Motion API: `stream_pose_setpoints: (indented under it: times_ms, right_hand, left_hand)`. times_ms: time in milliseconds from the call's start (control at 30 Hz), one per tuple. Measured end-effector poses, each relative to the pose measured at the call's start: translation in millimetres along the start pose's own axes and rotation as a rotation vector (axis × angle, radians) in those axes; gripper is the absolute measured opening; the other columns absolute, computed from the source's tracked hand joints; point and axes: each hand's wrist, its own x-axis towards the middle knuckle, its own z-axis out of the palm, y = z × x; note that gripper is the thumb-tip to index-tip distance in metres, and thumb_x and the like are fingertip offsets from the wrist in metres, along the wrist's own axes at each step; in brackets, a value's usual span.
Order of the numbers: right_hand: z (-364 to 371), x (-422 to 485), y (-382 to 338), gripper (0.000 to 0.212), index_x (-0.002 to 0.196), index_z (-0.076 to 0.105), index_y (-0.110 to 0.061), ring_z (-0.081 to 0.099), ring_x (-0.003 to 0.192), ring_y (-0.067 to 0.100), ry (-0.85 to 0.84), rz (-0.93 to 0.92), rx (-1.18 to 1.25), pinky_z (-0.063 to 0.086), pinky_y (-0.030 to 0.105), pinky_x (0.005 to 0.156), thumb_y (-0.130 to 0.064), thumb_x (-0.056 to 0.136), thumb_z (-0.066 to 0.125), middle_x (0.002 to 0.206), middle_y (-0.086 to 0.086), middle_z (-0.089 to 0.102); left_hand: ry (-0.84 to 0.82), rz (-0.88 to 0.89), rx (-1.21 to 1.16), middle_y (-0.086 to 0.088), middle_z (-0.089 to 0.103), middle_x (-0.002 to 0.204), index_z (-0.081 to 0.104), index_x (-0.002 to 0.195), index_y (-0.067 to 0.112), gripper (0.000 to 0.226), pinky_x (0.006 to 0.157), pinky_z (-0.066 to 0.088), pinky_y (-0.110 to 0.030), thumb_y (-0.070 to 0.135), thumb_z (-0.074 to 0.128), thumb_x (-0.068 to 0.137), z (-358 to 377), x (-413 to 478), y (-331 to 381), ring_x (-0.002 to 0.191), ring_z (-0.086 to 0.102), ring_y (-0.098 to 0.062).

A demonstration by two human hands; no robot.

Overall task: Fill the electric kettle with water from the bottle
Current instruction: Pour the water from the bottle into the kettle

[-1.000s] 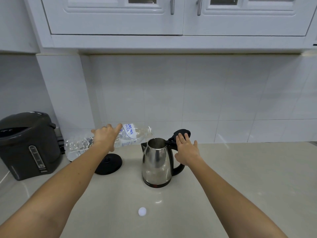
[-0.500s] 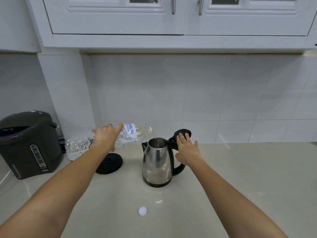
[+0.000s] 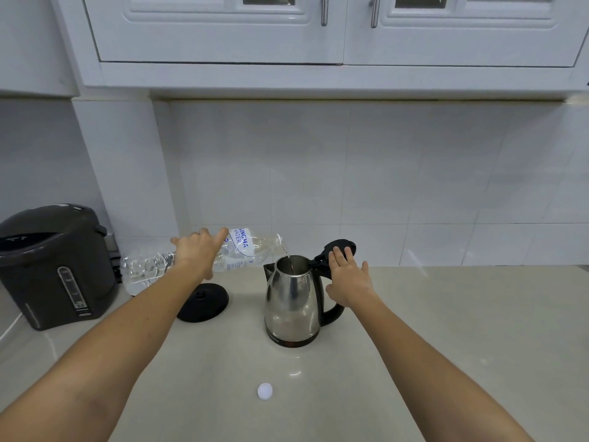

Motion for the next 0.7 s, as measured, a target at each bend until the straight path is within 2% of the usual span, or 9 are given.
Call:
stream_pose_setpoints:
  times_ms: [100,200,400,600,700]
  right_hand:
    - [-0.6,0.0,-0.3,0.075,0.153,-0.002,-0.011,-0.011,0.149,0.024,-0.007,0.001,-0.004,0.009,0.054,0.118,-0.024,0.096,0.044,0.163,0.002,-0.009]
    - [-1.2,0.5,-0.5,0.075,0.153,-0.002,-0.011,-0.011,0.149,0.024,-0.011,0.0,-0.003,0.009,0.054,0.119,-0.025,0.096,0.044,0.163,0.002,-0.009]
    - [-0.4,0.4,-0.3,0.075,0.153,-0.002,-0.011,-0.011,0.149,0.024,-0.009,0.001,-0.002,0.009,0.054,0.118,-0.023,0.096,0.044,0.163,0.002,-0.008]
    - [-0.8,-0.5,-0.1,0.074,0.153,-0.001,-0.011,-0.01,0.149,0.024,-0.005,0.0,0.001,0.009,0.054,0.118,-0.022,0.096,0.044,0.163,0.002,-0.008]
    - [-1.5,-1.1,0.0,0.073,0.153,-0.002,-0.011,-0.011,0.149,0.024,-0.009,-0.002,-0.002,0.009,0.054,0.118,-0.024,0.096,0.043,0.163,0.002,-0.008]
  left_hand:
    - [0.002,-0.006,-0.005,-0.003,0.05,0.106,0.029,0.129,0.024,0.078,0.084,0.052,-0.044,0.022,0.08,0.07,0.5,0.1,-0.6,0.08,0.049,-0.023]
    - [0.007,-0.011,-0.01,-0.003,0.043,0.097,0.029,0.129,0.024,0.078,0.081,0.052,-0.042,0.021,0.08,0.069,1.7,-0.3,-0.9,0.078,0.047,-0.022]
    - [-0.005,-0.002,0.009,-0.004,0.052,0.113,0.027,0.133,0.025,0.083,0.087,0.052,-0.046,0.024,0.08,0.07,0.8,-2.2,-0.4,0.096,0.061,-0.023]
    - [0.004,-0.005,-0.003,-0.004,0.052,0.112,0.028,0.132,0.025,0.082,0.085,0.052,-0.045,0.023,0.081,0.069,0.1,-1.6,-0.3,0.09,0.058,-0.023]
    - [0.004,-0.006,-0.001,-0.005,0.052,0.114,0.027,0.133,0.025,0.083,0.087,0.052,-0.047,0.025,0.081,0.07,-0.1,-1.3,-0.6,0.096,0.061,-0.024]
